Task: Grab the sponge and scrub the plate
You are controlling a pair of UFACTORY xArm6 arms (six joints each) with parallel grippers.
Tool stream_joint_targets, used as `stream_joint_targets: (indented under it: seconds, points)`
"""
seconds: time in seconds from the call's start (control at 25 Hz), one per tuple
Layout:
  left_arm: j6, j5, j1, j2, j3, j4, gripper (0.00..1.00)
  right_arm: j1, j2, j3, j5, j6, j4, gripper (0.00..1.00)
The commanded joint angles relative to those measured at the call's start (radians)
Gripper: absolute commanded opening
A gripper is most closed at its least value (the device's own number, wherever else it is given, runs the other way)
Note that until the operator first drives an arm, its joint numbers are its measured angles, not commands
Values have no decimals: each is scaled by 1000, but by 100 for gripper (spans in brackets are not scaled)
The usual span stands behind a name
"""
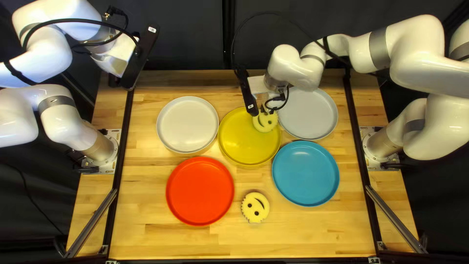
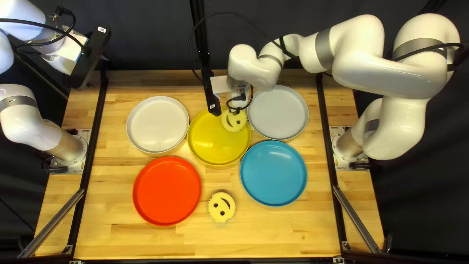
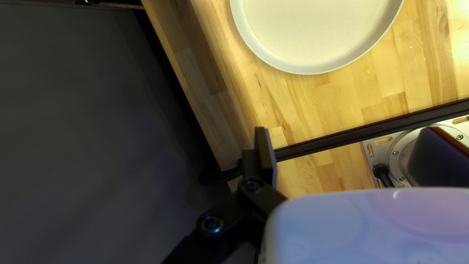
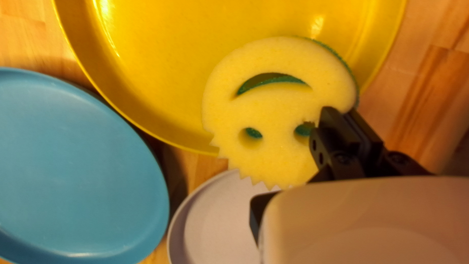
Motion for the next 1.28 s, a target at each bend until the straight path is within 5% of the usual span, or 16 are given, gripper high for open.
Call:
stream_joint_targets:
  seconds: [0.04,0.36,0.92,1.28]
  points:
    - [0,0,0,0,0,0,100,48,12,10,-35,29,-16,0]
    - [0,0,0,0,0,0,100,63,17,50,-86,18,-34,0]
    - [0,0,0,0,0,0,100,-97,73,-29,-63,-128,-73,0]
    - [0,0,0,0,0,0,100,4,-4,89,-120,-24,-122,0]
